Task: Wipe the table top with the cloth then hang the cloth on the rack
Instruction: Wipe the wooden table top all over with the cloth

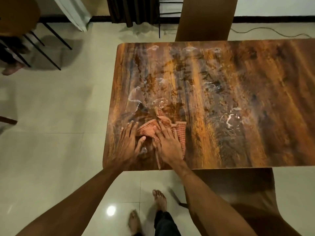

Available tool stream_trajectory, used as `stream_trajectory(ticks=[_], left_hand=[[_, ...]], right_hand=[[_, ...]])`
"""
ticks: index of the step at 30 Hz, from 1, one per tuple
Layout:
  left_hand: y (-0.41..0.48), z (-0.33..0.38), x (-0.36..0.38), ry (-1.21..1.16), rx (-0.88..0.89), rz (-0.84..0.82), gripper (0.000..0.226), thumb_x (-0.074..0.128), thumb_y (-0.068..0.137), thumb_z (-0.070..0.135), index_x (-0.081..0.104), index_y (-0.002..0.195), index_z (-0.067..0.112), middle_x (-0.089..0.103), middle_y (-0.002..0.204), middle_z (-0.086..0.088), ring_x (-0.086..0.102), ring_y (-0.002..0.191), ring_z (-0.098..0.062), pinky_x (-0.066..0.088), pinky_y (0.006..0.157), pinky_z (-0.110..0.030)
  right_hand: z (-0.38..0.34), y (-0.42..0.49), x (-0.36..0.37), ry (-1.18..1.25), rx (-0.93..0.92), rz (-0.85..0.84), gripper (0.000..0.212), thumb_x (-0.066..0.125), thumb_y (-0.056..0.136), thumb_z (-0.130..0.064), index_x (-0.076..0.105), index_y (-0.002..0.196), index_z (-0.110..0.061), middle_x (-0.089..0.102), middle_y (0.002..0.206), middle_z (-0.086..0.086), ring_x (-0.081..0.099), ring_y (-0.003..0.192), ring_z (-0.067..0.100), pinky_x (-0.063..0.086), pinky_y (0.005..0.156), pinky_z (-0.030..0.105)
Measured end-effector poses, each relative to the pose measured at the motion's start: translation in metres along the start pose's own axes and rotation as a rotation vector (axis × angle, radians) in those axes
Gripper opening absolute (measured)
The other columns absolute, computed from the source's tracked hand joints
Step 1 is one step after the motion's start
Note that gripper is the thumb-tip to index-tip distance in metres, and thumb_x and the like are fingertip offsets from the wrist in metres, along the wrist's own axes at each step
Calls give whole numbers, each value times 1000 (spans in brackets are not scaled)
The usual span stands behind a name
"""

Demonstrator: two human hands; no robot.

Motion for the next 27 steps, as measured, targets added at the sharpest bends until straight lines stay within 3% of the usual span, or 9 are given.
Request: stream_trajectory(ticks=[4,8,11,13,16,18,23,25,27], left_hand=[[5,-20,-13,-8,33,22,68,28,102,58,17,159,23,20,166,-4,19,153,-25,8,126,-46],[-2,-45,-23,-118,34,-14,67,29,102,60,13,159,28,16,168,-2,13,154,-22,8,126,-48],[-7,-62,-39,-122,101,-19,68,31,101,55,14,159,25,16,167,-4,11,155,-24,-4,123,-33],[-7,-76,-45,-103,143,-35,67,30,101,56,14,159,26,16,167,-3,11,154,-23,-9,121,-28],[-7,-103,-55,-121,150,-65,66,31,101,57,17,158,25,18,167,-3,13,154,-23,-6,123,-33],[-8,-114,-62,-110,193,-62,66,30,102,57,20,158,23,19,166,-4,15,154,-22,-4,124,-35],[-4,-130,-72,-96,269,-70,64,31,103,52,28,156,15,26,163,-10,21,152,-24,-5,123,-29],[2,-129,-75,-108,295,-70,68,26,102,57,28,156,16,27,163,-10,23,152,-25,1,125,-34],[10,-128,-74,-129,295,-76,71,24,100,63,26,156,19,25,164,-8,21,152,-24,4,125,-39]], right_hand=[[58,-8,-21,-16,410,135,62,22,106,-47,19,164,-26,11,172,7,11,158,32,11,125,59],[-73,-19,27,37,203,15,71,42,104,-43,9,164,-24,2,172,1,4,159,27,6,127,54],[-128,-25,48,22,51,-37,63,34,107,-45,10,164,-32,-3,173,-5,3,159,21,2,128,51],[-100,-24,42,-19,116,-24,61,27,107,-51,13,164,-36,0,173,-7,6,159,22,5,127,53],[-49,-39,18,-28,457,105,64,16,105,-58,16,164,-32,6,173,1,7,159,28,5,126,57],[-75,-41,21,2,571,149,66,12,105,-55,12,164,-28,2,173,5,0,159,30,4,126,58],[-194,-21,72,-22,214,-25,65,26,104,-38,1,165,-32,-5,173,-4,-5,159,21,7,127,55],[-168,-24,63,-18,227,-10,59,23,108,-46,6,164,-37,1,173,-7,3,159,19,5,128,52],[-113,-33,42,0,427,53,60,13,106,-54,9,163,-37,6,173,-4,7,158,22,3,128,53]])
Point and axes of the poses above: each hand's wrist, its own y-axis towards the middle knuckle, its own x-axis out of the palm, z = x × y, the point moved 9 cm from there along y, towards the middle knuckle
